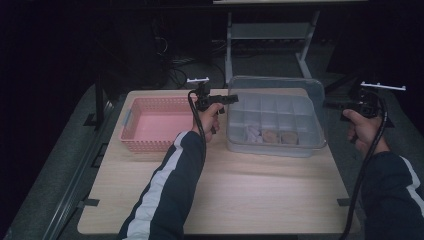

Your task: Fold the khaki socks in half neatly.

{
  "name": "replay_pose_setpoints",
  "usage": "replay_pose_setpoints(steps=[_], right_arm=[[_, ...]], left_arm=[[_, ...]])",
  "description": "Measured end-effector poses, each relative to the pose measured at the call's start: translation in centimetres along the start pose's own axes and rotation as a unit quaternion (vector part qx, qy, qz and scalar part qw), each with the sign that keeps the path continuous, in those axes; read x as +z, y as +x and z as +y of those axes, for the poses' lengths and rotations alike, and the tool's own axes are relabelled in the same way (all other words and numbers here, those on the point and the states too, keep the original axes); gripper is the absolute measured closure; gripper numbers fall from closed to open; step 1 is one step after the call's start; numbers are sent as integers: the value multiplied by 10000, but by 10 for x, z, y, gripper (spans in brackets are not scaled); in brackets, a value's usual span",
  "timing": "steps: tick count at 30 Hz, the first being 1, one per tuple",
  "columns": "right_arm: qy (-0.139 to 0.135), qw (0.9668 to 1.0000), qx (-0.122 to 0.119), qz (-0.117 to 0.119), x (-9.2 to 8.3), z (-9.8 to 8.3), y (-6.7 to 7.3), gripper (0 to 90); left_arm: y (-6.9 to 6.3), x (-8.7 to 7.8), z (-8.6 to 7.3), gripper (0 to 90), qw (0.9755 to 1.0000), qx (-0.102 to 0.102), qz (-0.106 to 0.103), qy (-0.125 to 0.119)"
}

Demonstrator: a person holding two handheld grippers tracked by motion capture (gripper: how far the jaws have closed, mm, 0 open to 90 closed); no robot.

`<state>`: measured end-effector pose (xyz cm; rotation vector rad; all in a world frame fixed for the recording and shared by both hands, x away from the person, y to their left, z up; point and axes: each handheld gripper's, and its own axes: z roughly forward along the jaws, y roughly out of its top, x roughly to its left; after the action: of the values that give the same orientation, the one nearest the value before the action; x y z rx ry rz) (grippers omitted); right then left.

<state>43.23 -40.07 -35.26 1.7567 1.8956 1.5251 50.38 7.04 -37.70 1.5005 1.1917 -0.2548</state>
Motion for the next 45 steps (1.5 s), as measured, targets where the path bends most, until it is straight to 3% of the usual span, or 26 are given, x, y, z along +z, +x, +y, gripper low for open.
replay_pose_setpoints(steps=[6, 10, 13, 16, 20, 24, 26, 27, 30, 33, 35, 37, 38, 40, 42, 45], right_arm=[[133, 9995, 150, -231, 18, 2, -12, 751], [175, 9992, 247, -260, 28, 1, -18, 753], [192, 9991, 234, -284, 35, 1, -17, 754], [177, 9989, 257, -360, 41, 0, -18, 755], [177, 9987, 334, -343, 48, -3, -21, 758], [241, 9979, 417, -423, 56, -9, -27, 751], [256, 9975, 478, -452, 57, -11, -30, 744], [259, 9974, 495, -452, 57, -12, -31, 742], [226, 9970, 592, -449, 56, -14, -35, 727], [218, 9975, 494, -453, 57, -15, -34, 690], [225, 9974, 458, -504, 58, -15, -33, 675], [194, 9972, 412, -587, 59, -17, -34, 644], [199, 9972, 406, -602, 58, -18, -34, 637], [234, 9970, 218, -699, 58, -20, -33, 603], [342, 9964, -72, -773, 57, -22, -31, 589], [375, 9958, -293, -782, 56, -23, -28, 559]], left_arm=[[8, 15, 2, 634, 9995, 8, 305, 118], [13, 19, 1, 616, 9986, 81, 460, 236], [17, 22, 4, 588, 9971, 165, 666, 324], [21, 26, 5, 564, 9958, 249, 729, 487], [24, 32, 5, 518, 9927, 333, 970, 639], [24, 36, 3, 496, 9920, 412, 1013, 627], [22, 38, 3, 484, 9907, 545, 1033, 694], [20, 40, 4, 473, 9886, 731, 1045, 803], [16, 42, 4, 444, 9867, 849, 1067, 880], [15, 38, 3, 394, 9859, 920, 1102, 860], [14, 36, 5, 354, 9841, 936, 1232, 874], [14, 36, 4, 344, 9788, 976, 1464, 1051], [15, 36, 3, 332, 9744, 1041, 1619, 1164], [16, 36, 1, 319, 9698, 1159, 1754, 1234], [16, 35, 0, 291, 9703, 1220, 1732, 1171], [13, 39, -2, 287, 9645, 1383, 1800, 1349]])
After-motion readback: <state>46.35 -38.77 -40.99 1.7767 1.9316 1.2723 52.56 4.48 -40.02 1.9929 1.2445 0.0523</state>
